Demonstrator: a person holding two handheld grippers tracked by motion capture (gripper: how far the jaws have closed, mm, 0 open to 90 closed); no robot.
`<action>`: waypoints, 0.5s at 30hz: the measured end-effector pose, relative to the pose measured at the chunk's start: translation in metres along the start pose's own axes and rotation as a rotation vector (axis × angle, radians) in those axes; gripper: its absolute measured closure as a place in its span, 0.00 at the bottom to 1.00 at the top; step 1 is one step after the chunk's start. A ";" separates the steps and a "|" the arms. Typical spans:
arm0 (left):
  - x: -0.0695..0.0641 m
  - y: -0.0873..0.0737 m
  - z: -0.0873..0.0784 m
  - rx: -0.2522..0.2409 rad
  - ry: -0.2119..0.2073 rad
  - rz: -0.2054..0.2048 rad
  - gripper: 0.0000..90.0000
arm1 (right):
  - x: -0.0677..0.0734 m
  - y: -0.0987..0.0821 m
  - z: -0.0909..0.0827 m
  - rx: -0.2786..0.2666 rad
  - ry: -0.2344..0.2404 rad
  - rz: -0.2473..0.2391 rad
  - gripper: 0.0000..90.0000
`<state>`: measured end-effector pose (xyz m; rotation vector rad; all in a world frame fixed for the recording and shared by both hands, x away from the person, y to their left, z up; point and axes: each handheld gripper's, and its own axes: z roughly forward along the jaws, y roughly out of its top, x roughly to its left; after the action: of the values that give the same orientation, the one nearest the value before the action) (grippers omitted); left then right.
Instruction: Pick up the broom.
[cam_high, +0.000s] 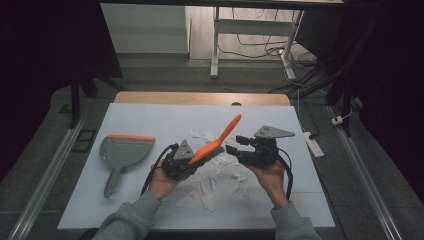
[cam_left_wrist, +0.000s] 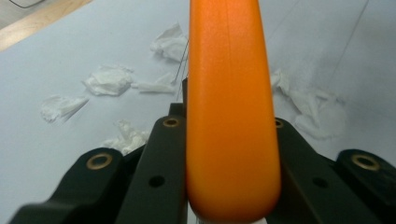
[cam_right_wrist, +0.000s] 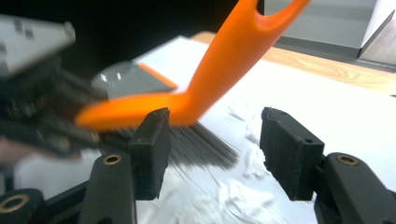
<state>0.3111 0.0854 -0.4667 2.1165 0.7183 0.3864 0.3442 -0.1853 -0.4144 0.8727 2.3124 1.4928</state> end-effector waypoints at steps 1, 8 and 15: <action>0.001 0.000 -0.001 0.010 -0.007 0.003 0.89 | 0.001 0.001 0.000 0.016 -0.003 -0.022 0.46; 0.008 0.003 -0.008 0.072 -0.032 0.043 0.89 | 0.012 0.008 -0.004 0.128 -0.034 -0.156 0.43; 0.006 0.003 -0.005 0.130 -0.050 0.077 0.89 | 0.028 0.015 -0.006 0.175 -0.027 -0.258 0.41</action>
<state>0.3147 0.0906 -0.4611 2.2739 0.6499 0.3349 0.3243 -0.1678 -0.3954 0.6013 2.4538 1.1810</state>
